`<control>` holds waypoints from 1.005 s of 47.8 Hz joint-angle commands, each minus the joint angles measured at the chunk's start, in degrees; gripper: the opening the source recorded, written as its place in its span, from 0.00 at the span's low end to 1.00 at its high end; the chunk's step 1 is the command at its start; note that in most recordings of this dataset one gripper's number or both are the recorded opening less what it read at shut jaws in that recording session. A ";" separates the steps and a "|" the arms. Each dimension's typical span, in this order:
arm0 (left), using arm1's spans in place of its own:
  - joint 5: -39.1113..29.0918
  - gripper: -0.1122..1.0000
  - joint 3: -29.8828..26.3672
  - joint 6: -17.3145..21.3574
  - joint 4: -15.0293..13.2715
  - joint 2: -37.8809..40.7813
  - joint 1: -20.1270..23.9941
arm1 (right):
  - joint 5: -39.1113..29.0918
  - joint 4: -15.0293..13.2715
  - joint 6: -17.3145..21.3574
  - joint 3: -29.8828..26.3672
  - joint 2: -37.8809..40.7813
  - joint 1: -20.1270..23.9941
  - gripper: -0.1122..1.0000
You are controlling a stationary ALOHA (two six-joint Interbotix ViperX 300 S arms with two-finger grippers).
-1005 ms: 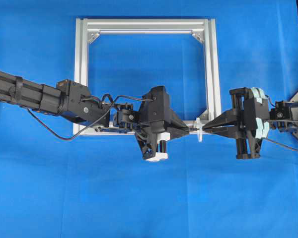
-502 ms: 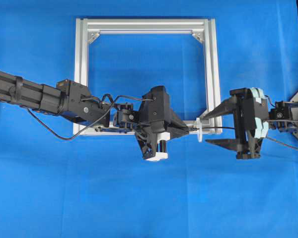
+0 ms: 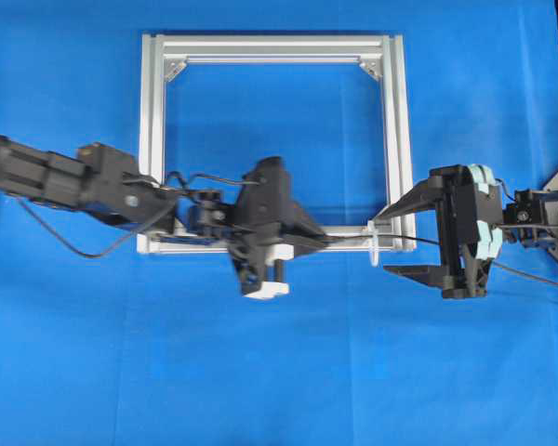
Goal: Insert the wire through the string loop located on the right side.
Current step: 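Pull the cable leftward through the loop with the left gripper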
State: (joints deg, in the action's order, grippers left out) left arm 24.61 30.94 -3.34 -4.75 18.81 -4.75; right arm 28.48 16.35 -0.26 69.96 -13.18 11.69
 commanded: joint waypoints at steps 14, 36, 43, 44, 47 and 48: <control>5.80 0.17 20.13 -1.14 0.09 -15.38 -1.14 | -0.53 0.09 -0.18 -1.49 -0.35 -0.09 0.93; 9.49 0.17 40.08 -1.85 0.09 -29.62 -3.43 | -1.85 0.09 -0.09 -1.49 -0.70 0.00 0.93; 9.49 0.17 44.12 -2.02 0.09 -33.40 -3.52 | -1.85 0.09 0.00 -1.67 -0.70 -0.09 0.93; 9.49 0.17 44.47 -2.02 0.09 -33.75 -3.52 | -1.85 0.09 0.00 -1.67 -0.70 0.00 0.93; 9.40 0.17 45.35 -2.11 0.09 -34.54 -3.60 | -1.93 0.09 0.00 -1.67 -0.70 0.00 0.93; 9.40 0.17 45.53 -2.11 0.09 -34.80 -3.69 | -2.02 0.09 0.00 -1.67 -0.79 -0.09 0.93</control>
State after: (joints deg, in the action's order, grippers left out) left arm 33.57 76.11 -5.36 -4.83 -14.50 -8.00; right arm 26.37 16.35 -0.35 69.35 -13.18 11.69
